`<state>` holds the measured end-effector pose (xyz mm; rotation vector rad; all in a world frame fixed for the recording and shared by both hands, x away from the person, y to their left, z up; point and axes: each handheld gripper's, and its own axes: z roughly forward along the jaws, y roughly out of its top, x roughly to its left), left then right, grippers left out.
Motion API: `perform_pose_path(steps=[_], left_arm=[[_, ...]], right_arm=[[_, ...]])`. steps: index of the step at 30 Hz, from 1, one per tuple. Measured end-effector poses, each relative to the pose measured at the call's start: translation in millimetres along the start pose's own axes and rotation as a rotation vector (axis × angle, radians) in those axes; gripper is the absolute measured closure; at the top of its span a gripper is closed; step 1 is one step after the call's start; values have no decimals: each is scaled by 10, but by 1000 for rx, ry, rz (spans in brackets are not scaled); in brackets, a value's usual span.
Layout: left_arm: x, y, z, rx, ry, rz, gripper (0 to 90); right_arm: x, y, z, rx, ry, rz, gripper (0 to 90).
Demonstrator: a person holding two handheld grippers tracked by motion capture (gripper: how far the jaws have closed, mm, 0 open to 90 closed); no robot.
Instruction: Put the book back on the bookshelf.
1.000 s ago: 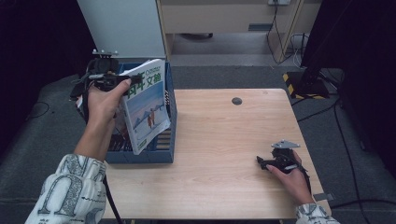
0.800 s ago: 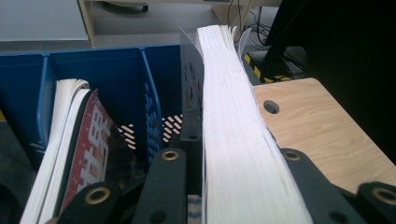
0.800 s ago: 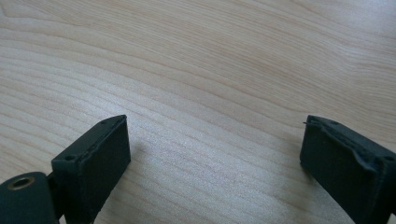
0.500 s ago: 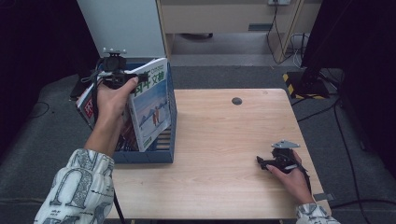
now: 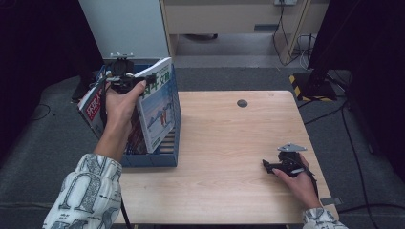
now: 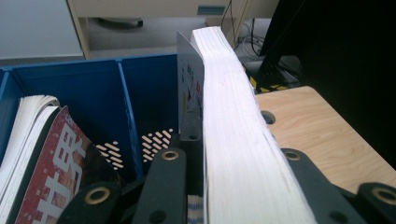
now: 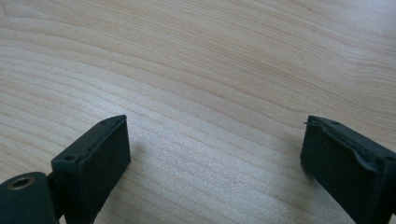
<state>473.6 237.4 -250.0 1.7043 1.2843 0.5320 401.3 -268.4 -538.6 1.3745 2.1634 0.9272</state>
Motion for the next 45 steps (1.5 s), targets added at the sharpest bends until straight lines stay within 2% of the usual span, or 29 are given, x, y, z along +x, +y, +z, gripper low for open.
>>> perform_pose_path(steps=[13,23,29,31,45], left_arm=[[24,-132,44,-48,6,-2,734],[22,-217,87,-94,24,-24,733],[18,-275,134,-87,23,-20,734],[31,-298,151,-96,22,-34,733],[48,-416,242,-115,25,-38,733]], right_arm=[[0,0,-3,3,1,0,86],[0,0,-1,1,1,0,86],[1,-1,1,-1,-1,0,86],[2,0,-1,0,0,-1,88],[2,-1,-1,0,1,-2,88]])
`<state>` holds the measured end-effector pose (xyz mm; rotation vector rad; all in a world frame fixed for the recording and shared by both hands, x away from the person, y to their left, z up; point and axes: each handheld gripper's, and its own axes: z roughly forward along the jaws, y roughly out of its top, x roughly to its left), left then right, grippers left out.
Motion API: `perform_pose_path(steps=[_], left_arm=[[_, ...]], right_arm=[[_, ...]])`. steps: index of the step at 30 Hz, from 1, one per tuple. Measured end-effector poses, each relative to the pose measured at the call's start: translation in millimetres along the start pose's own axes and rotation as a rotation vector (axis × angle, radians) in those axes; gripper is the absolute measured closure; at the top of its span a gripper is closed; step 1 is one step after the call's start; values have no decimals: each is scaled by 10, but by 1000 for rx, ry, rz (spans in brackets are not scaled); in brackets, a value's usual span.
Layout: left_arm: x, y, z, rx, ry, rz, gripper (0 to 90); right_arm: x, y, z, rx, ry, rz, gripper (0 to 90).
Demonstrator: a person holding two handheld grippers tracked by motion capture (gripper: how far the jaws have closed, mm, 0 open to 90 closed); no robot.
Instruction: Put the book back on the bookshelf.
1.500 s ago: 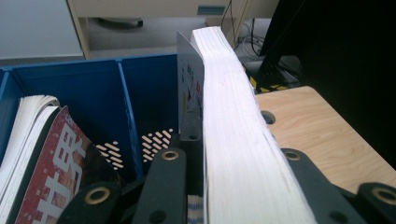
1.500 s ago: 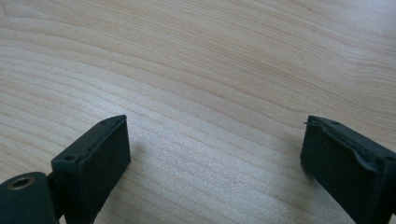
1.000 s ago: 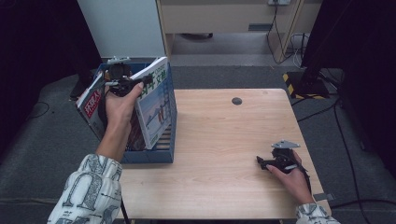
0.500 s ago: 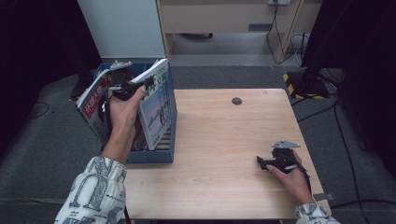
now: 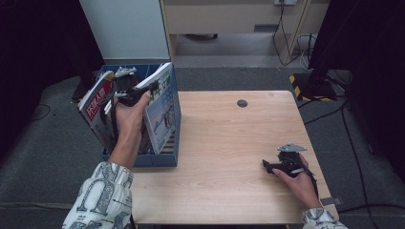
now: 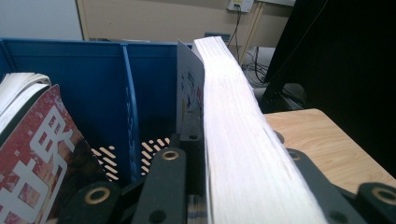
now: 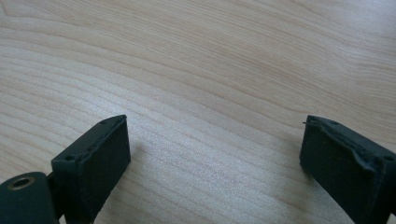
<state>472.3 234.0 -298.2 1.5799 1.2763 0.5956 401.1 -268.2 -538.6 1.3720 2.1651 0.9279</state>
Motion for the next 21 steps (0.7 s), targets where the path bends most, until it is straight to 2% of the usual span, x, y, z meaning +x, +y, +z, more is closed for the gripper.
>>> perform_pose_path(steps=[13,21], left_arm=[[8,-161,101,17,-12,-14,734],[-6,-201,126,12,-13,4,733]], right_arm=[[0,0,0,0,1,0,87],[0,0,0,0,1,0,87]])
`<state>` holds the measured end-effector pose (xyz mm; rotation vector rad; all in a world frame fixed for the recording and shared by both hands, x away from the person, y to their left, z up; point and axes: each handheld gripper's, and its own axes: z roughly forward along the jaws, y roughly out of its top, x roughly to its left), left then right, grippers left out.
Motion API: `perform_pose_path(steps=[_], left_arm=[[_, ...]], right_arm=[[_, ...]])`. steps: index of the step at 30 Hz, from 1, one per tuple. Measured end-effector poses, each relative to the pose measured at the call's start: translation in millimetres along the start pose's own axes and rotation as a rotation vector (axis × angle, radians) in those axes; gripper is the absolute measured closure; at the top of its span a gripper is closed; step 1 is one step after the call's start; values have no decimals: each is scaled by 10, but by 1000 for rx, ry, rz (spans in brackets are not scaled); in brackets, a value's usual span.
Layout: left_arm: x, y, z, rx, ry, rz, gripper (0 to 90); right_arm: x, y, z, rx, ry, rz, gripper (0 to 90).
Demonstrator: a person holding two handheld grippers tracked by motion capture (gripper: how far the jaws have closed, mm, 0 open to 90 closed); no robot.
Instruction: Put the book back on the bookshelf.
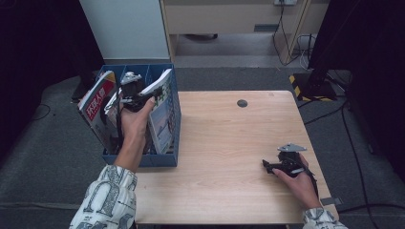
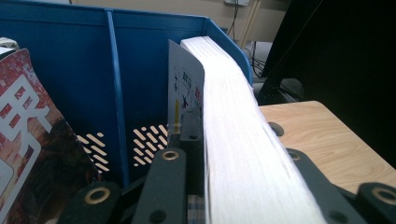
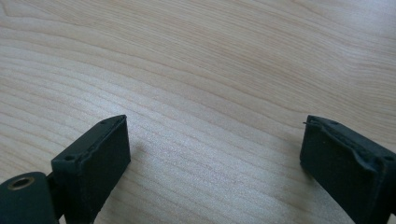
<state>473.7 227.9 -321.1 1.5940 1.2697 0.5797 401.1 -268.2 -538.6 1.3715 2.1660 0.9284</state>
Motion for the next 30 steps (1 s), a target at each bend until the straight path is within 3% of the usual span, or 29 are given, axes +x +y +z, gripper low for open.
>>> perform_pose_path(steps=[13,26,30], left_arm=[[63,-77,-98,47,27,22,730],[240,-191,-207,57,67,-38,728],[239,-202,-212,56,63,-37,728]], right_arm=[[1,0,-1,0,0,-1,88],[3,0,-2,2,0,2,87],[2,0,-1,2,1,1,87]])
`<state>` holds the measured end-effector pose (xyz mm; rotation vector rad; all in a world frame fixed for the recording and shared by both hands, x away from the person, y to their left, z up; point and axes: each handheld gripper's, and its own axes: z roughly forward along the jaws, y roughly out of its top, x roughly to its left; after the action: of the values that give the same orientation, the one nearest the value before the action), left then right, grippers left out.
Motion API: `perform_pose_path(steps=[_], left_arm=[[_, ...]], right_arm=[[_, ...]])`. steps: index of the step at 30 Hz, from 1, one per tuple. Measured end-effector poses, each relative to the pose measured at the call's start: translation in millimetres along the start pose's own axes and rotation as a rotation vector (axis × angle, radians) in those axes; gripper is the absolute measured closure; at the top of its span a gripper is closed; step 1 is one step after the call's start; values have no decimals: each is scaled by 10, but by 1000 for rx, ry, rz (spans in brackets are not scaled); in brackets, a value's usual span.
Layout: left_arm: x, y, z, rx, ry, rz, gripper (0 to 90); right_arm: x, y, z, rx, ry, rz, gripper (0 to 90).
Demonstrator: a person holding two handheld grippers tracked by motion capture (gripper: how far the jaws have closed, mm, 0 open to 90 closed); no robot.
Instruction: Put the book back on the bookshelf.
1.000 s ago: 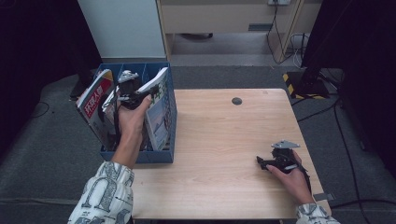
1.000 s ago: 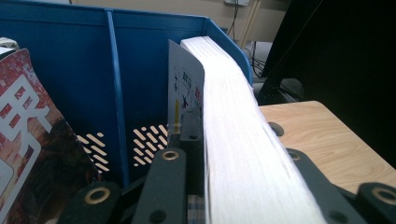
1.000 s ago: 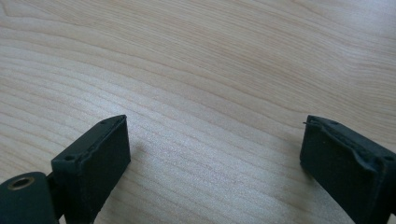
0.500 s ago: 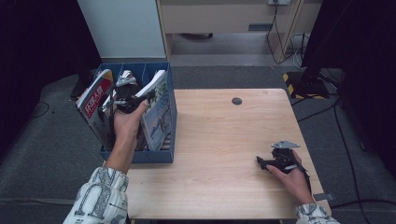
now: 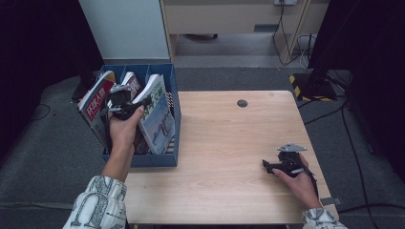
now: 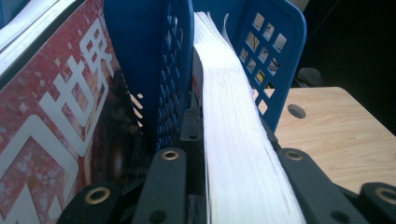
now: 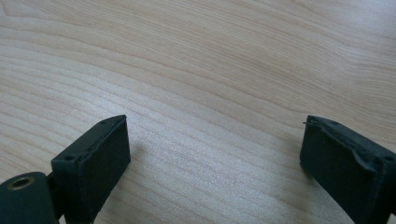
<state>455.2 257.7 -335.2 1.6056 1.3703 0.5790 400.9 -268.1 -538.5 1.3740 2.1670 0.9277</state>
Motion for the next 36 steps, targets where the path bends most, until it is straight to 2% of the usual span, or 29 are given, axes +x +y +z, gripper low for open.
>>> perform_pose_path(steps=[5,12,16,27,36], left_arm=[[5,-29,-18,0,1,-4,725],[-5,-46,-54,15,5,12,717],[-15,-26,-61,33,-1,28,705],[-24,42,-62,59,-9,32,667],[-29,129,-18,114,-20,32,604]], right_arm=[[0,0,0,0,0,0,87],[-2,0,0,1,0,-3,87],[-2,0,0,1,0,-3,87],[0,0,0,0,2,0,86],[-2,0,3,-2,2,-2,85]])
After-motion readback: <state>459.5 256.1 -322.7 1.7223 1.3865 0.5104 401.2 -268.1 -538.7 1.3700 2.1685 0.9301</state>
